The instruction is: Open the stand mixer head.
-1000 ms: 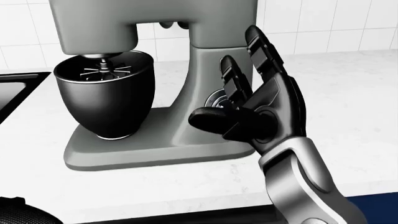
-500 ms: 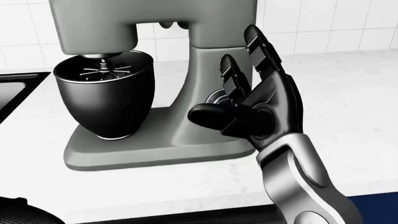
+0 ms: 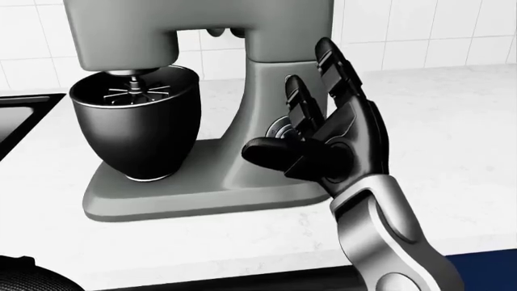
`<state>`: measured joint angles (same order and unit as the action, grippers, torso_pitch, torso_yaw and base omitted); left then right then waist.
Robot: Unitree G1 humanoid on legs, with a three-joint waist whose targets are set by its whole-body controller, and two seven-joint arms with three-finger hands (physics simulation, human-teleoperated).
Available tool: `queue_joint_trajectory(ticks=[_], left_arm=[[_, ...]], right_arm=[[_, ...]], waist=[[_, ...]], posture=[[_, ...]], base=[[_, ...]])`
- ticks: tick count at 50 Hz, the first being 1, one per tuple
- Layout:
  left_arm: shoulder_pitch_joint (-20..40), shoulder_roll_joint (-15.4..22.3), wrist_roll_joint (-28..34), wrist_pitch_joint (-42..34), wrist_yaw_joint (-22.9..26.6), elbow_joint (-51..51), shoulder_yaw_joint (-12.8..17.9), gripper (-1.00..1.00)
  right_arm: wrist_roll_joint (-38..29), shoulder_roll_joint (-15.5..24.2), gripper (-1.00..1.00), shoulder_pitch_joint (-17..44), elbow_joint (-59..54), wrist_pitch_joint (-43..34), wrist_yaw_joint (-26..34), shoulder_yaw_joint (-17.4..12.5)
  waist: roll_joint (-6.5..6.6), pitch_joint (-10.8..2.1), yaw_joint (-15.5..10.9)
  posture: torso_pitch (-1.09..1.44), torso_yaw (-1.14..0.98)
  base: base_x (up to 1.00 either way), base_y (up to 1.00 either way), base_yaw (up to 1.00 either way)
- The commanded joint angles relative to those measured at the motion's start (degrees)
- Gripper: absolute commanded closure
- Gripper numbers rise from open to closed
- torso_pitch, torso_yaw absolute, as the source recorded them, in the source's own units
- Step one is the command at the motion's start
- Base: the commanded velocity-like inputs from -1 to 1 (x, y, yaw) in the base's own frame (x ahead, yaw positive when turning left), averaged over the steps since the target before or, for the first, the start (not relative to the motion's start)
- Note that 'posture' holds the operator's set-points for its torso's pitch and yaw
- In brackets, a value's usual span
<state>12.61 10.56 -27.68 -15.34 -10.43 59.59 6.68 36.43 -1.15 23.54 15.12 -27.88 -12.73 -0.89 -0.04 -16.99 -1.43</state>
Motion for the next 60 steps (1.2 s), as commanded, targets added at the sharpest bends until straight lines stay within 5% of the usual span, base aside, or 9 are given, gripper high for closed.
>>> queue_joint_trajectory(ticks=[1,60], left_arm=[[1.0,0.2,0.1,0.6,0.0,0.4,0.2,-1.00],[1.0,0.0,-0.1,0.4,0.1,0.4,0.6,-1.00]], right_arm=[[0.1,0.0,-1.00,1.8,1.7,1.4,0.6,-0.2],[-2.6,0.1,-1.00,4.7,-7.4,6.6,3.3,-0.7]], waist=[[0.13,-0.10,0.0],[0.33,0.00,0.1]], posture=[[-0.41,0.00],[-0.41,0.00]], base=[[0.00,0.00,0.00],[0.00,0.00,0.00]])
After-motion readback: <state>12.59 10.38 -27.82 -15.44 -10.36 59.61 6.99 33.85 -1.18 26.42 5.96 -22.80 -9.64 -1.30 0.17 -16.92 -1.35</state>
